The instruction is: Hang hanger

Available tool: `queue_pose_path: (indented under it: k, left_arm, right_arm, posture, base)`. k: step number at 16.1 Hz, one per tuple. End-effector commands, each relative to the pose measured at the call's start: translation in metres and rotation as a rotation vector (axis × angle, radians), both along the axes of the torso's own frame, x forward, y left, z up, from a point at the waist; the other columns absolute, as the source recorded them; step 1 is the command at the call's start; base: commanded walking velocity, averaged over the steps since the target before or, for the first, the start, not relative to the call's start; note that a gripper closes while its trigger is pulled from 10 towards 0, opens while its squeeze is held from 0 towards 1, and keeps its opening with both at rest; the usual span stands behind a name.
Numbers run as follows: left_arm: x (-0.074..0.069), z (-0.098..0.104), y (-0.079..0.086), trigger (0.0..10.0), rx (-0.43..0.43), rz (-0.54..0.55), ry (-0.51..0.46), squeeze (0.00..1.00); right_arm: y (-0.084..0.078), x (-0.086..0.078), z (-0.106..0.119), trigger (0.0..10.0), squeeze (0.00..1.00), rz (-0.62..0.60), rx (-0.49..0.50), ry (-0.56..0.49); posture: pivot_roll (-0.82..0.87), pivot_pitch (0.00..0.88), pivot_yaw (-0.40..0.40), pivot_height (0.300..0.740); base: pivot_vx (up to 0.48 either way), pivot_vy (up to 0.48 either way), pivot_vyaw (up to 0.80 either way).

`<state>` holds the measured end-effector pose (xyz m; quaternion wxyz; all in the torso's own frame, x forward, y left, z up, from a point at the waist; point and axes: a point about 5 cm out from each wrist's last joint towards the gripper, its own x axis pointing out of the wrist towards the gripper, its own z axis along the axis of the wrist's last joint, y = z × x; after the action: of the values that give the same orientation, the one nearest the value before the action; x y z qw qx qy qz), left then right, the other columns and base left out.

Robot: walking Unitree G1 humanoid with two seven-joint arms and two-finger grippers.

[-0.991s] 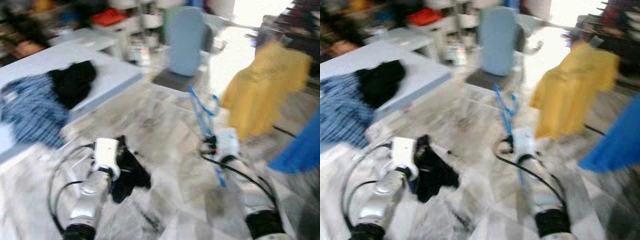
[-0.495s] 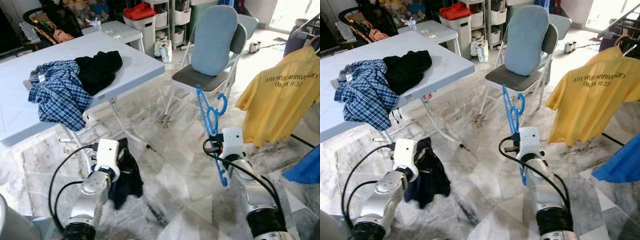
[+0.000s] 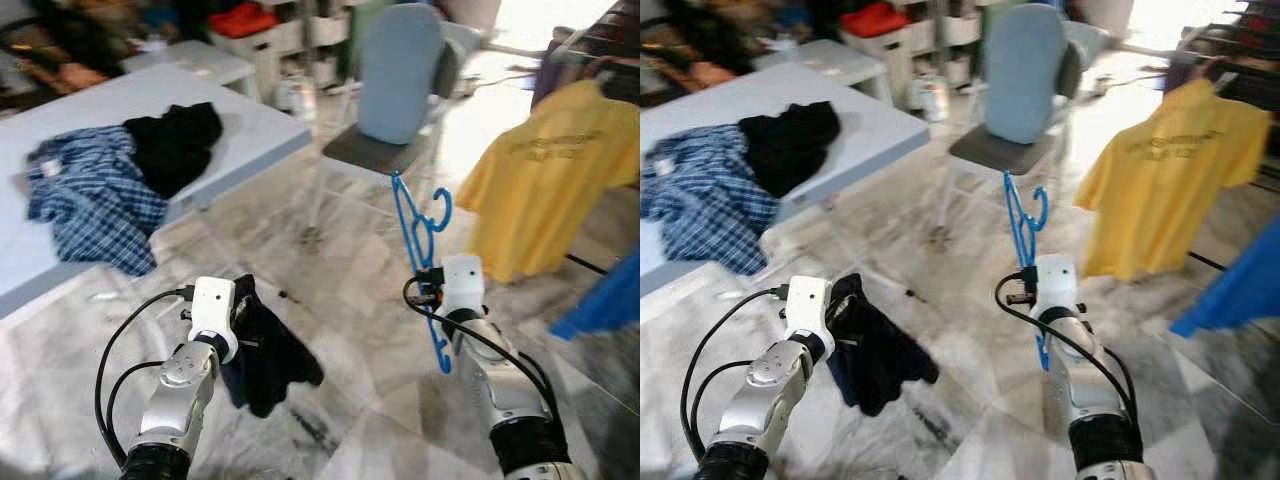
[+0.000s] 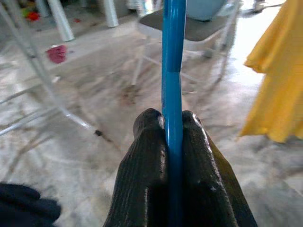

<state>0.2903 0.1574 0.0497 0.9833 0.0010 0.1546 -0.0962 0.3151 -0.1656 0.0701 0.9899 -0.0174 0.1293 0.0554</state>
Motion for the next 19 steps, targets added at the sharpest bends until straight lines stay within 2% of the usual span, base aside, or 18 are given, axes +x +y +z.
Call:
queue_pose_path:
  k: [1,6,9,11,16,19]
  left_arm:
    - [0.0037,0.0047,0.0070,10.0,0.004,0.020,-0.006,0.00]
    - [0.0046,0.0043,0.0067,10.0,0.006,0.010,0.000,0.00]
    - [0.0055,0.0044,0.0065,10.0,0.007,0.003,0.001,0.00]
    - [0.0044,0.0087,0.0033,10.0,-0.001,-0.034,-0.043,0.00]
    - [0.0033,0.0096,0.0011,10.0,-0.063,-0.077,-0.046,0.00]
    - [0.0030,0.0099,0.0007,10.0,-0.073,-0.084,-0.050,0.00]
  right_arm:
    - [0.0066,0.0026,0.0039,10.0,0.00,0.015,0.010,-0.016]
    - [0.0061,0.0030,0.0043,10.0,0.00,0.004,0.010,-0.018]
    - [0.0060,0.0036,0.0044,10.0,0.00,0.002,0.009,-0.020]
    - [0.0059,0.0036,0.0048,10.0,0.00,-0.001,0.014,-0.024]
    - [0.0059,0.0038,0.0052,10.0,0.00,-0.009,0.015,-0.026]
    - [0.0055,0.0037,0.0052,10.0,0.00,-0.010,0.016,-0.027]
  posture:
    - [-0.09,0.000,0.063,0.740]
    - [-0.10,0.000,0.065,0.740]
    - [-0.09,0.000,0.066,0.740]
    - [-0.09,0.000,0.065,0.740]
    - [-0.10,0.000,0.066,0.740]
    - [-0.10,0.000,0.066,0.740]
  base:
    - [0.000,0.480,-0.80]
    - [0.000,0.480,-0.80]
    - [0.000,0.480,0.00]
    - [0.000,0.000,0.00]
    - [0.000,0.000,0.00]
    - [0.204,0.000,-0.69]
